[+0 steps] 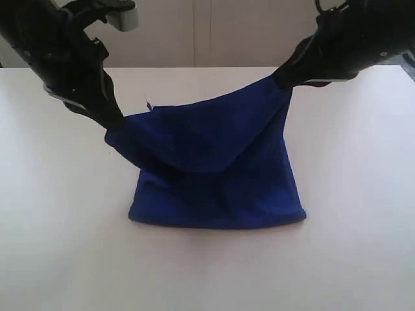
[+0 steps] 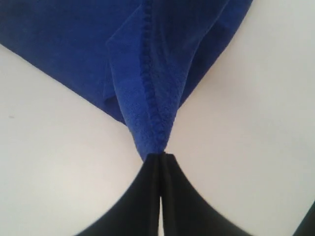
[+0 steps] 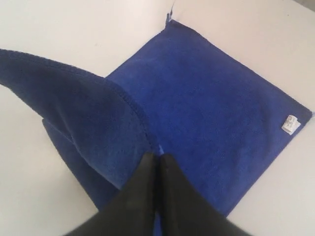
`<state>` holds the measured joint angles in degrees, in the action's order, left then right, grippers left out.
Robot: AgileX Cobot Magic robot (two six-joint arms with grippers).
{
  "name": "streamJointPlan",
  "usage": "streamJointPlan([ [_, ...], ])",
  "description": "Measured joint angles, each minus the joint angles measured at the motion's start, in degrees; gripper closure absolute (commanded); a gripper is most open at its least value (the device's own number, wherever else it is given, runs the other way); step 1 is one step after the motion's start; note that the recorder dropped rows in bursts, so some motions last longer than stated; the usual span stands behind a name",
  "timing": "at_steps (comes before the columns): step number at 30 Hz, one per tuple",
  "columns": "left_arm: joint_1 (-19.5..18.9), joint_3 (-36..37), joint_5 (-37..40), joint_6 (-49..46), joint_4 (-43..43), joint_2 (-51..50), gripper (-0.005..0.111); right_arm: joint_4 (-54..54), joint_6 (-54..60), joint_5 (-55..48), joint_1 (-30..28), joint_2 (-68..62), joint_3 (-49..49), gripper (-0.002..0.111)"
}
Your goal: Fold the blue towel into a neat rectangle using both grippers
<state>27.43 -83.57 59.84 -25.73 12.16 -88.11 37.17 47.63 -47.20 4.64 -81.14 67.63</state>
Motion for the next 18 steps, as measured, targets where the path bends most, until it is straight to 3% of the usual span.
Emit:
streamJointPlan([
  [11, 6.7, 6.2, 3.7, 5.1, -3.1, 9.9, 0.107, 0.0, -0.9, -6.4, 0.0, 14.5, -6.5, 0.108],
  [18, 8.3, 7.7, 4.7, 6.2, -3.6, 14.4, 0.107, 0.0, -1.4, -10.5, 0.0, 23.1, -10.7, 0.108],
])
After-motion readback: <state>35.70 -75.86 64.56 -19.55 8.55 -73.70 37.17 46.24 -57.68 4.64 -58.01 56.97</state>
